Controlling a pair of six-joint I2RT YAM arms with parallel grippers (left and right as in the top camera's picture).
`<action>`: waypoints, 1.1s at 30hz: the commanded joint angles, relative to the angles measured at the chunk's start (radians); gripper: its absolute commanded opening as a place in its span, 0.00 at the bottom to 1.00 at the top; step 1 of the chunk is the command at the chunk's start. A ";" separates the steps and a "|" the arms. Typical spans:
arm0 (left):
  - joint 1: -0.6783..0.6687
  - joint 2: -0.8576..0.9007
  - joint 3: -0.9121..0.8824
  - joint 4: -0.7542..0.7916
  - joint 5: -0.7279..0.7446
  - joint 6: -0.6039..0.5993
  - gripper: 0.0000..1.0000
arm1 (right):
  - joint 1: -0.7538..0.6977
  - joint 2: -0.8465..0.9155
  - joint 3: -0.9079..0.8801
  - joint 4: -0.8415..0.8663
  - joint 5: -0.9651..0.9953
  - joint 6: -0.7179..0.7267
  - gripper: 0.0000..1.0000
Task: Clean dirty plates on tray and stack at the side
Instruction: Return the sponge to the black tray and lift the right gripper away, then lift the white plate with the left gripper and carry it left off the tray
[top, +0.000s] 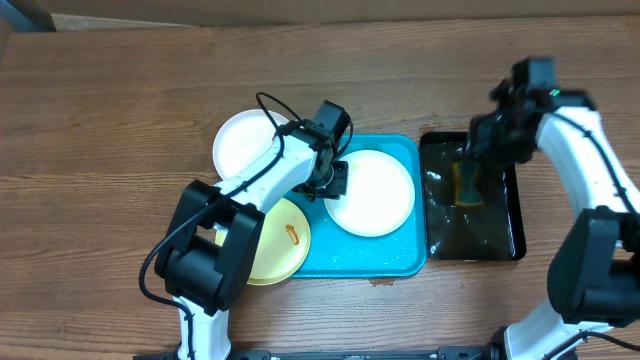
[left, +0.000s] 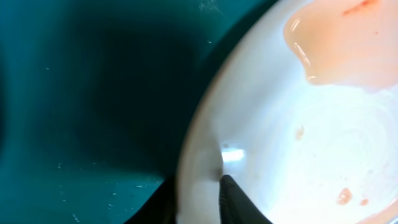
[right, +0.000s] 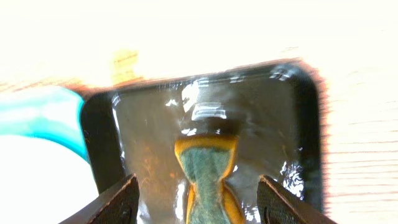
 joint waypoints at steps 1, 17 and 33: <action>-0.011 0.016 -0.012 -0.003 -0.015 -0.003 0.17 | -0.050 -0.017 0.087 -0.035 0.000 0.026 0.62; 0.085 0.016 0.324 -0.242 -0.068 0.122 0.04 | -0.202 -0.017 0.087 -0.043 -0.004 0.044 1.00; -0.134 0.016 0.535 -0.181 -0.303 0.121 0.04 | -0.207 -0.017 0.087 -0.040 -0.004 0.044 1.00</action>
